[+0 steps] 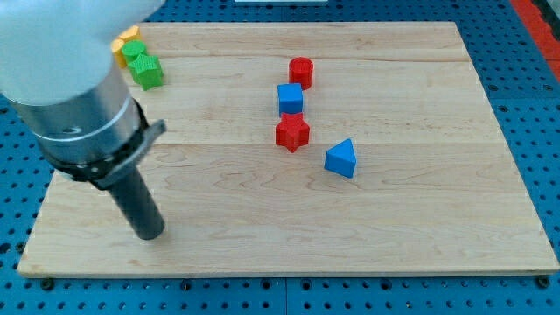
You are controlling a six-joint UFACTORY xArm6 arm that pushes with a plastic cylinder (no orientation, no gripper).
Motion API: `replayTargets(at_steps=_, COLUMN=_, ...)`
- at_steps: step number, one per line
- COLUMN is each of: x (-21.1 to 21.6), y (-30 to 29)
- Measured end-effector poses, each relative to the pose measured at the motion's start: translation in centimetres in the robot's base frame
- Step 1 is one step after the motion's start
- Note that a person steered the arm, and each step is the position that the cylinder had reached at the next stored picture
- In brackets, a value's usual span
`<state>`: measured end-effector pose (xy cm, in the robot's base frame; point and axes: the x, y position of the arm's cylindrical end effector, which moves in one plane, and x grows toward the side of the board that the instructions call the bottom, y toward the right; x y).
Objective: Move blue triangle to the center
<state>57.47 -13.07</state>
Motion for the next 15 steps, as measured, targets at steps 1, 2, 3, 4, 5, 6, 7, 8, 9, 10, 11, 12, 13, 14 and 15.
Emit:
replayTargets(at_steps=1, x=0.0, y=11.4)
replayTargets(at_steps=2, x=-3.2, y=24.3)
replayTargets(at_steps=3, x=-9.5, y=29.4)
replayTargets(at_steps=4, x=-11.6, y=20.5)
replayTargets(at_steps=5, x=-10.3, y=12.1)
replayTargets(at_steps=6, x=-5.9, y=11.0)
replayTargets(at_steps=7, x=-2.1, y=12.7)
replayTargets(at_steps=8, x=-0.4, y=5.2)
replayTargets(at_steps=9, x=-6.9, y=5.4)
replayTargets(at_steps=10, x=-9.0, y=5.0)
replayTargets(at_steps=11, x=-3.7, y=6.2)
replayTargets(at_steps=12, x=-5.6, y=13.6)
replayTargets(at_steps=13, x=-8.5, y=10.6)
replayTargets(at_steps=14, x=-9.7, y=4.3)
replayTargets(at_steps=15, x=-10.3, y=3.8)
